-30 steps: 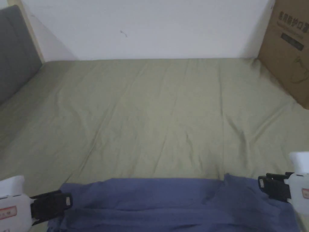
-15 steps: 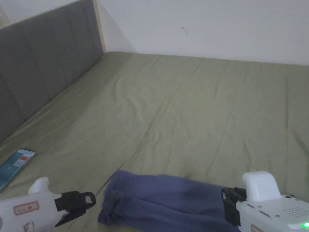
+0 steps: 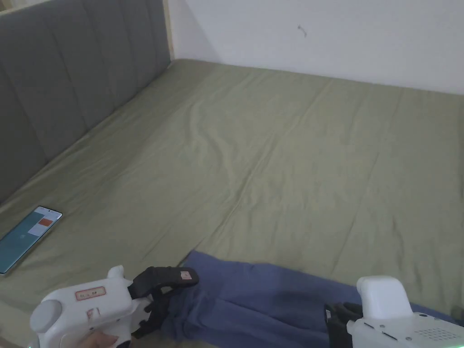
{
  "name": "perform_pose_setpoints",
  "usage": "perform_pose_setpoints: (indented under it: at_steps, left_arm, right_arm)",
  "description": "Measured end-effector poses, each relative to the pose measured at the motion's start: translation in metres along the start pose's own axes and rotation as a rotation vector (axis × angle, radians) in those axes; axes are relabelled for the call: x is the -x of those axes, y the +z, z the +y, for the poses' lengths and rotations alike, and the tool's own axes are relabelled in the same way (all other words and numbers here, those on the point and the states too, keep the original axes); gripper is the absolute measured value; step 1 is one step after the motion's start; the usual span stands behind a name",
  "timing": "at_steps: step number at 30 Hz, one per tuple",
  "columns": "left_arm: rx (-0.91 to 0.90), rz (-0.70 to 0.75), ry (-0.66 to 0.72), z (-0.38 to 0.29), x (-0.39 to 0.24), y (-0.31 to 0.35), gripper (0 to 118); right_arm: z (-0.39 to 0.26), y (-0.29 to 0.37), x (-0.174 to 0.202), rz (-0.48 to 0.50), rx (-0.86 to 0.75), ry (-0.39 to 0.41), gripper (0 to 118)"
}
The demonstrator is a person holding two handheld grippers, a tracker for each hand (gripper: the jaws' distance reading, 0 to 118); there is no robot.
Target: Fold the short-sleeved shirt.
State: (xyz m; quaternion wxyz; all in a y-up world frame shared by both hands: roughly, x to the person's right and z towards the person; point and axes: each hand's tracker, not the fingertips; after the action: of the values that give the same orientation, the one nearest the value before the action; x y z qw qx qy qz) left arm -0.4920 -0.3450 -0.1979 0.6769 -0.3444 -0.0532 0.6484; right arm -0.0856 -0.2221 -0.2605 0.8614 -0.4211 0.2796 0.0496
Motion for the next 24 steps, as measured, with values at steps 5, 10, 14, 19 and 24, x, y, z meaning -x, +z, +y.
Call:
perform_pose_setpoints:
  at_steps: [5, 10, 14, 19, 24]
  left_arm:
    - [0.045, 0.185, -0.068, -0.001, -0.004, -0.026, 8]
    - [-0.011, 0.206, -0.227, -0.009, -0.05, -0.011, 8]
    - [-0.015, 0.104, -0.357, -0.035, -0.114, -0.007, 8]
    - [0.068, 0.135, -0.672, -0.102, -0.199, -0.053, 8]
    - [0.33, 0.145, -0.762, -0.18, -0.219, -0.15, 8]
  right_arm:
    - [0.0, 0.0, -0.001, -0.004, 0.006, -0.012, 0]
    - [-0.003, 0.015, -0.019, -0.02, -0.011, -0.049, 0]
    - [-0.007, 0.036, -0.044, -0.048, -0.053, -0.128, 0]
    - [-0.021, 0.069, -0.082, -0.085, -0.124, -0.218, 0]
    - [-0.043, 0.096, -0.119, -0.127, -0.158, -0.3, 0]
